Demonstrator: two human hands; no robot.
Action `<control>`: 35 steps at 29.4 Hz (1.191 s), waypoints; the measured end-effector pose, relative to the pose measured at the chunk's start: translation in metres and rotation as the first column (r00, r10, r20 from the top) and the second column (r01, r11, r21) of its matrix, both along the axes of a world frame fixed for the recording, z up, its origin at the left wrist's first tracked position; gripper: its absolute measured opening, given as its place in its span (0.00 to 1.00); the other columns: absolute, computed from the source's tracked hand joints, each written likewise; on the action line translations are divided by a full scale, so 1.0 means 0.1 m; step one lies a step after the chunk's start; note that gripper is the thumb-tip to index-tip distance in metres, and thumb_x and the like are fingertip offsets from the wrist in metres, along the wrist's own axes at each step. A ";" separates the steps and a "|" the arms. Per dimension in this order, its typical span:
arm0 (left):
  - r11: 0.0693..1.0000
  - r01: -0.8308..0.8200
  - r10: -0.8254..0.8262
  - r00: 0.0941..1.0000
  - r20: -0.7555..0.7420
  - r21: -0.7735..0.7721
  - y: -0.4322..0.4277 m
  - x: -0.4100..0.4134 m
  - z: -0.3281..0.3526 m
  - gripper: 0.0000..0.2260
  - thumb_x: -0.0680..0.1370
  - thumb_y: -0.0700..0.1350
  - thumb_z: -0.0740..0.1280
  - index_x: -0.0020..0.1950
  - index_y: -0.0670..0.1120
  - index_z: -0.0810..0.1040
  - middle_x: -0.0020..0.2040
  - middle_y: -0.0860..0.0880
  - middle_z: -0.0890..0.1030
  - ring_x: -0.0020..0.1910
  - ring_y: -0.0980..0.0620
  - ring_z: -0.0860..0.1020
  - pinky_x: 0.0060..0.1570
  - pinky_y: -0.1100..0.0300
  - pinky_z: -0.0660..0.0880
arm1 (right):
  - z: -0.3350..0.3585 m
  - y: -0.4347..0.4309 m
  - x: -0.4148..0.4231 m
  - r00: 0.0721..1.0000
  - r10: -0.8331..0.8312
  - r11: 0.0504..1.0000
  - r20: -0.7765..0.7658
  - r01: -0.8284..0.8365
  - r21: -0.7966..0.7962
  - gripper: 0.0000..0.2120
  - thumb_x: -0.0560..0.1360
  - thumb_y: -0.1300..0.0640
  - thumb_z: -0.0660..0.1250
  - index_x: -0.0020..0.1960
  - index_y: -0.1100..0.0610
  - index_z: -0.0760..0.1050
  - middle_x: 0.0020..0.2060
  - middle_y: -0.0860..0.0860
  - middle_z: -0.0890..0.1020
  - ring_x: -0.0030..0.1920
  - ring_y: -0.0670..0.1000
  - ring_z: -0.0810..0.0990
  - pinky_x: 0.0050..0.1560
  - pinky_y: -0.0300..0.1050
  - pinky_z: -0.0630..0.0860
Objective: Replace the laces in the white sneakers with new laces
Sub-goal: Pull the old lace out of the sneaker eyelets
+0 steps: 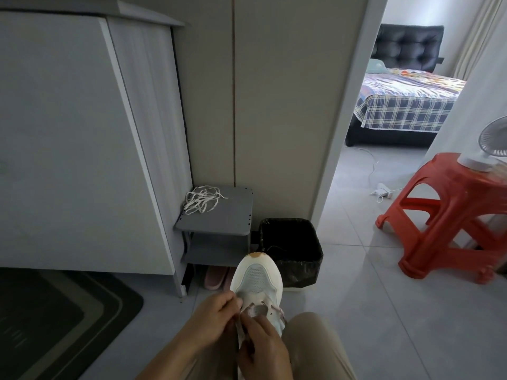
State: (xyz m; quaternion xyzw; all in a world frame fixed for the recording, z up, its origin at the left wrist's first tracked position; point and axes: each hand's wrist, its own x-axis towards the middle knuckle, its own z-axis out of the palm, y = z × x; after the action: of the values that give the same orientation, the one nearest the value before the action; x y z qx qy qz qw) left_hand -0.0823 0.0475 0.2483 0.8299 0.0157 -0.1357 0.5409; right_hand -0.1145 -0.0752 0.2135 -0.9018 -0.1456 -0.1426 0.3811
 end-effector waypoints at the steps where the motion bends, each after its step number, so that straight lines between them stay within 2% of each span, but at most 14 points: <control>1: 0.999 0.019 -0.019 1.000 0.020 0.030 0.02 0.01 0.01 0.13 0.79 0.45 0.61 0.36 0.45 0.69 0.28 0.53 0.68 0.27 0.60 0.66 0.31 0.67 0.63 | -0.02 0.00 0.01 1.000 -0.010 1.000 0.016 0.010 0.002 0.23 0.58 0.50 0.56 0.53 0.45 0.71 0.41 0.39 0.78 0.37 0.41 0.78 0.32 0.27 0.74; 4: 0.999 0.038 -0.039 0.999 0.015 0.032 0.08 0.01 0.05 0.11 0.80 0.46 0.61 0.39 0.44 0.72 0.29 0.52 0.72 0.27 0.62 0.69 0.30 0.69 0.65 | -0.07 -0.01 0.01 0.999 0.005 1.000 0.054 -0.006 0.004 0.22 0.59 0.50 0.56 0.53 0.45 0.70 0.43 0.39 0.73 0.41 0.42 0.76 0.33 0.30 0.76; 8: 0.996 -0.071 0.066 0.994 0.090 0.050 0.10 -0.02 0.07 0.06 0.77 0.41 0.65 0.40 0.44 0.74 0.28 0.50 0.75 0.26 0.61 0.72 0.29 0.67 0.68 | -0.05 0.01 0.00 0.995 -0.009 0.999 0.100 0.013 -0.038 0.20 0.60 0.50 0.56 0.52 0.45 0.69 0.42 0.38 0.72 0.44 0.42 0.72 0.34 0.22 0.71; 11: 0.974 -0.101 0.057 0.975 0.213 0.202 0.04 -0.05 0.04 0.07 0.77 0.43 0.65 0.39 0.50 0.75 0.32 0.51 0.78 0.31 0.59 0.75 0.37 0.60 0.75 | -0.10 0.01 -0.02 0.993 -0.005 0.998 0.116 0.013 -0.067 0.20 0.62 0.48 0.56 0.53 0.46 0.68 0.45 0.39 0.68 0.46 0.41 0.71 0.39 0.21 0.69; 14: 0.952 -0.074 -0.015 0.958 0.287 0.298 -0.01 -0.10 0.11 0.05 0.77 0.49 0.65 0.42 0.51 0.75 0.37 0.53 0.78 0.38 0.60 0.77 0.40 0.64 0.75 | -0.13 -0.01 0.03 0.986 0.026 0.996 0.162 -0.011 -0.094 0.16 0.66 0.46 0.57 0.53 0.46 0.72 0.44 0.38 0.74 0.45 0.41 0.77 0.41 0.26 0.73; 16: 0.959 -0.060 -0.016 0.965 0.263 0.278 -0.03 -0.11 0.14 0.05 0.74 0.51 0.68 0.43 0.52 0.75 0.38 0.55 0.78 0.39 0.66 0.75 0.38 0.71 0.73 | -0.16 -0.03 0.06 0.986 0.009 0.993 0.167 0.011 -0.120 0.10 0.69 0.46 0.67 0.49 0.46 0.76 0.36 0.40 0.81 0.35 0.39 0.81 0.38 0.30 0.76; 17: 0.961 -0.058 -0.009 0.970 0.241 0.271 -0.03 -0.11 0.14 0.06 0.73 0.52 0.69 0.43 0.52 0.74 0.38 0.55 0.78 0.39 0.67 0.75 0.38 0.73 0.72 | -0.19 -0.05 0.08 0.994 0.018 0.987 0.111 0.000 -0.161 0.16 0.61 0.45 0.76 0.46 0.48 0.80 0.34 0.42 0.82 0.34 0.39 0.81 0.38 0.30 0.76; 18: 0.962 -0.061 -0.001 0.975 0.223 0.268 -0.04 -0.11 0.15 0.06 0.73 0.52 0.70 0.43 0.52 0.74 0.39 0.55 0.78 0.38 0.66 0.76 0.38 0.74 0.72 | -0.24 -0.06 0.10 0.998 0.011 0.990 0.060 -0.002 -0.141 0.20 0.54 0.49 0.81 0.43 0.56 0.82 0.35 0.44 0.83 0.35 0.40 0.82 0.41 0.30 0.76; 20: 0.955 -0.071 0.011 0.979 0.204 0.290 -0.06 -0.11 0.16 0.06 0.73 0.52 0.69 0.43 0.52 0.74 0.39 0.55 0.78 0.37 0.64 0.76 0.37 0.74 0.71 | -0.25 -0.05 0.10 1.000 -0.013 0.993 -0.006 0.013 -0.117 0.16 0.60 0.57 0.76 0.42 0.67 0.82 0.41 0.50 0.84 0.41 0.44 0.82 0.48 0.31 0.75; 21: 0.948 -0.075 0.011 0.979 0.202 0.310 -0.06 -0.11 0.16 0.06 0.73 0.52 0.69 0.43 0.52 0.74 0.39 0.55 0.77 0.38 0.63 0.75 0.37 0.73 0.71 | -0.21 -0.07 0.08 1.000 0.002 0.986 0.003 -0.002 -0.170 0.15 0.61 0.53 0.71 0.42 0.63 0.83 0.40 0.48 0.83 0.39 0.42 0.82 0.47 0.30 0.74; 23: 0.934 -0.082 0.012 0.980 0.197 0.348 -0.06 -0.10 0.17 0.06 0.74 0.52 0.69 0.43 0.53 0.74 0.39 0.56 0.77 0.39 0.63 0.75 0.39 0.72 0.71 | -0.16 -0.06 0.02 0.999 0.043 0.986 0.010 -0.041 -0.159 0.17 0.58 0.49 0.64 0.44 0.51 0.83 0.37 0.42 0.82 0.35 0.37 0.79 0.43 0.26 0.71; 25: 0.915 -0.098 0.017 0.978 0.207 0.391 -0.06 -0.09 0.17 0.04 0.74 0.52 0.68 0.43 0.54 0.75 0.40 0.57 0.78 0.41 0.62 0.76 0.43 0.68 0.74 | -0.14 -0.05 -0.02 0.999 0.050 0.993 0.005 -0.049 -0.104 0.20 0.62 0.48 0.58 0.47 0.50 0.82 0.38 0.42 0.81 0.36 0.38 0.77 0.40 0.25 0.71; 30: 0.890 -0.138 0.022 0.965 0.260 0.436 -0.07 -0.10 0.17 0.04 0.74 0.52 0.68 0.46 0.53 0.79 0.42 0.58 0.79 0.43 0.62 0.77 0.47 0.65 0.75 | -0.14 -0.04 -0.02 0.996 0.077 0.993 0.039 -0.073 -0.094 0.23 0.63 0.50 0.57 0.57 0.50 0.70 0.39 0.45 0.80 0.42 0.43 0.73 0.35 0.24 0.71; 35: 0.832 -0.109 -0.028 0.971 0.238 0.544 -0.11 -0.06 0.22 0.08 0.74 0.53 0.67 0.50 0.53 0.79 0.47 0.56 0.80 0.47 0.59 0.77 0.49 0.62 0.75 | -0.09 -0.03 -0.03 0.997 0.076 0.991 0.027 -0.072 -0.113 0.22 0.64 0.51 0.57 0.58 0.50 0.70 0.40 0.47 0.80 0.42 0.41 0.74 0.36 0.25 0.72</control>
State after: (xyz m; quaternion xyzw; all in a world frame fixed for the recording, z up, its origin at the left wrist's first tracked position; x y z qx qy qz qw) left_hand -0.0884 0.0367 0.2700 0.9603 0.0076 -0.0144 0.2787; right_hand -0.1173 -0.0786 0.2044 -0.9133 -0.1927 -0.1342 0.3327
